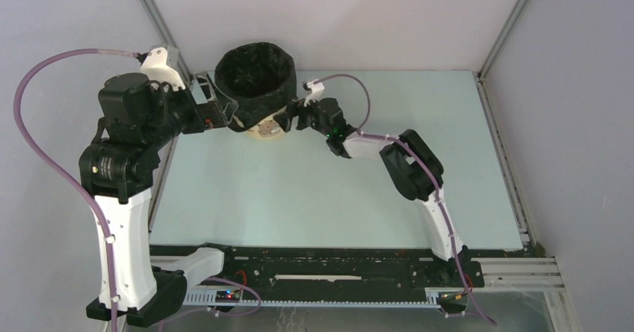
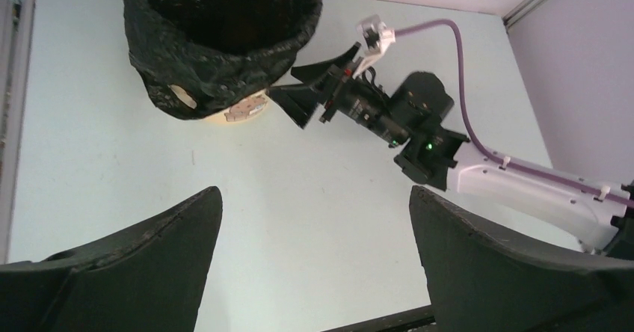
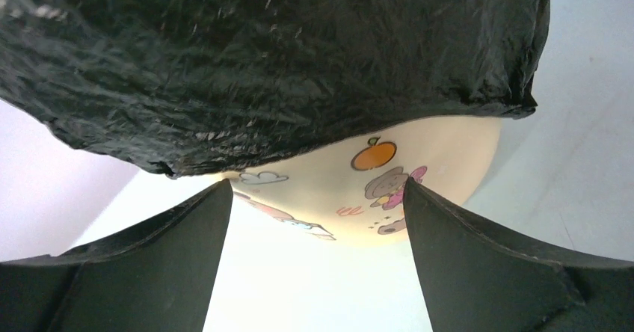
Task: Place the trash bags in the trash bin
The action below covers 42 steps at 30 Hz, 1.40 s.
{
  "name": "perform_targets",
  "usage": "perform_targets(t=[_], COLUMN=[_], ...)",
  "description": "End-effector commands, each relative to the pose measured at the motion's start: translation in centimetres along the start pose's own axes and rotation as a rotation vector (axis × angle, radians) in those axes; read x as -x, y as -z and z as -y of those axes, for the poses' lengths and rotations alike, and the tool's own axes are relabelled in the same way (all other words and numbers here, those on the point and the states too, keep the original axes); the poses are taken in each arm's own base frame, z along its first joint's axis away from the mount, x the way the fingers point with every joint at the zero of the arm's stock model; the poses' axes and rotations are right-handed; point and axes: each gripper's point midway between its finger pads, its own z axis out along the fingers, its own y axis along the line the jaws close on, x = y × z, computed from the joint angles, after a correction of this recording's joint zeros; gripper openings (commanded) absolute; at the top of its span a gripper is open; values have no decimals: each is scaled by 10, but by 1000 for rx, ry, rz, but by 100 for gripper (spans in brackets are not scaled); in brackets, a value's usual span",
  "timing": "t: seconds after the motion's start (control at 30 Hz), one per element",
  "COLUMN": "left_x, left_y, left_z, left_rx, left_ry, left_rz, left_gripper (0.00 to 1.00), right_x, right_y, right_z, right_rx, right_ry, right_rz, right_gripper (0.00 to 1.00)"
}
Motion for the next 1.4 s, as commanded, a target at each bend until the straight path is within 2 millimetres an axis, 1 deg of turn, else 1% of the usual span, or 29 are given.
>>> perform_targets(t=[0.0, 0.03, 0.07, 0.13, 0.2, 0.23, 0.3, 0.33, 0.37, 0.4, 0.47, 0.53, 0.57, 0.6, 0.67, 0.73, 0.77, 0.8, 0.87, 0.9, 0.97, 1.0, 1.07, 1.13, 1.17, 1.2, 1.23, 1.3, 1.37], left_x=[10, 9, 8, 8, 8, 8, 7, 6, 6, 6, 6, 10, 12, 15, 20, 24, 26, 26, 25, 25, 27, 28, 29, 28, 21, 22, 15, 15, 23], left_y=[26, 26, 26, 24, 24, 24, 25, 24, 23, 21, 18, 16, 15, 14, 13, 8, 4, 0, -8, -11, -7, -4, 5, 15, 15, 24, 26, 38, 52], left_z=[3, 3, 4, 7, 7, 7, 6, 5, 5, 5, 8, 13, 16, 19, 25, 31, 34, 38, 43, 43, 41, 41, 41, 40, 38, 37, 31, 25, 25], left_rx=[-17, -19, -27, -46, -51, -49, -47, -46, -44, -46, -60, -83, -96, -107, -131, -154, -167, -184, -218, -219, -198, -200, -198, -191, -188, -184, -158, -123, -117], left_ry=[-102, -109, -115, -125, -130, -131, -131, -128, -123, -117, -101, -86, -76, -65, -32, 15, 40, 77, 102, 101, 87, 74, 70, 84, 89, 92, 100, 111, 105], left_rz=[72, 67, 63, 62, 65, 66, 67, 69, 70, 69, 66, 72, 75, 79, 85, 81, 81, 75, 60, 49, 52, 59, 78, 104, 103, 139, 145, 188, 238], left_gripper=[100, 100, 100, 100, 100, 100, 100, 100, 100, 100, 100, 100, 100, 100, 100, 100, 100, 100, 100, 100, 100, 100, 100, 100, 100, 100, 100, 100, 100], right_x=[22, 24, 15, 12, 10, 9, 8, 10, 10, 8, 18, 39, 46, 57, 71, 77, 77, 93, 103, 104, 115, 118, 125, 130, 133, 138, 145, 169, 200], right_y=[-39, -49, -59, -75, -86, -86, -76, -68, -58, -49, -26, 4, 20, 39, 78, 120, 146, 175, 230, 261, 312, 334, 377, 414, 430, 445, 457, 477, 500], right_z=[7, -1, -6, -24, -35, -38, -40, -38, -34, -34, -32, -38, -37, -40, -33, -29, -25, -28, -23, -20, -24, -27, -30, -38, -43, -51, -59, -77, -93], right_rx=[-111, -98, -92, -69, -58, -56, -68, -77, -95, -95, -144, -153, -162, -166, -236, -298, -345, -384, -485, -549, -604, -626, -690, -703, -692, -659, -615, -519, -465], right_ry=[-83, -83, -88, -88, -69, -72, -72, -75, -87, -107, -117, -55, -32, -21, -14, 8, 22, 41, 114, 127, 109, 109, 105, 49, 29, 12, 1, 0, 6], right_rz=[49, 50, 34, 49, 61, 50, 11, 0, -32, -86, -140, -113, -93, -72, -71, -119, -165, -180, -255, -300, -344, -354, -332, -299, -280, -252, -217, -120, -40], right_gripper=[93, 93, 93, 94, 95, 95, 96, 96, 99, 100, 100, 100, 100, 100, 100, 100, 100, 100, 100, 100, 100, 100, 100, 100, 100, 100, 100, 100, 100])
